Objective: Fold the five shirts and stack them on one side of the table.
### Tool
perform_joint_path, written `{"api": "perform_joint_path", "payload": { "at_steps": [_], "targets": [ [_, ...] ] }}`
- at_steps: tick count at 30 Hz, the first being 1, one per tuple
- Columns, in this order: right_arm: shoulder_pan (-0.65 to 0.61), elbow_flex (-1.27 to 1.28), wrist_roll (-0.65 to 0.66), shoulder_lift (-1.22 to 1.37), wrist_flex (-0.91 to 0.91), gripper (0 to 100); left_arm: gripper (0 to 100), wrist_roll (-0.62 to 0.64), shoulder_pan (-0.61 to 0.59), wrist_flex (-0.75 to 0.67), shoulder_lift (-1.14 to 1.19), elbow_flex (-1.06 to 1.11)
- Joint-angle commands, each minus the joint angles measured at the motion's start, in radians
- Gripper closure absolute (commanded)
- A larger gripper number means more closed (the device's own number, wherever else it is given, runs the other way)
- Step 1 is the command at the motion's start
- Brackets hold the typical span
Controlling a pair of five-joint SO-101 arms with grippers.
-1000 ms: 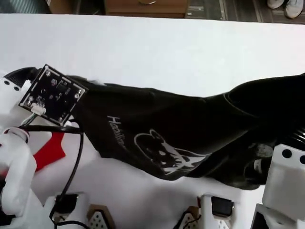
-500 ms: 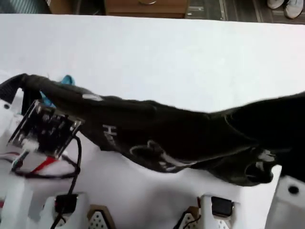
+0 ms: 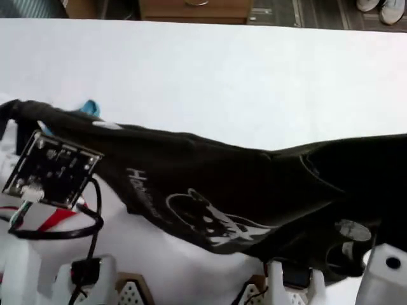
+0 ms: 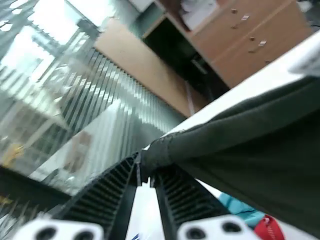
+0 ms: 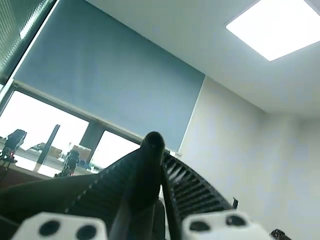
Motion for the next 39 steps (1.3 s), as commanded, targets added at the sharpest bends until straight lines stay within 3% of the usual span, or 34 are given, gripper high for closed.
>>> {"api": "perform_joint_path", "payload": {
  "at_steps": [1, 9, 15, 22, 28, 39],
  "targets": [
    [0.008, -0.043, 0.003, 0.002, -0.015, 97.9, 98, 0.005, -0.026, 0.026, 0.002, -0.050],
    [0.008, 0.060, 0.003, 0.010, -0.018, 97.9, 98, 0.005, -0.028, -0.014, 0.011, 0.018],
    [0.008, 0.253, 0.003, 0.012, -0.025, 97.9, 98, 0.006, -0.018, -0.164, 0.012, 0.217],
    [0.008, 0.537, 0.009, 0.013, -0.213, 97.9, 98, 0.008, 0.117, -0.362, 0.061, 0.386],
    [0.008, 0.614, 0.011, 0.114, -0.364, 97.9, 98, 0.009, 0.146, -0.428, 0.287, 0.294],
    [-0.002, 0.522, 0.011, 0.380, -0.380, 97.9, 98, 0.043, 0.153, -0.318, 0.595, -0.007]
  ]
}}
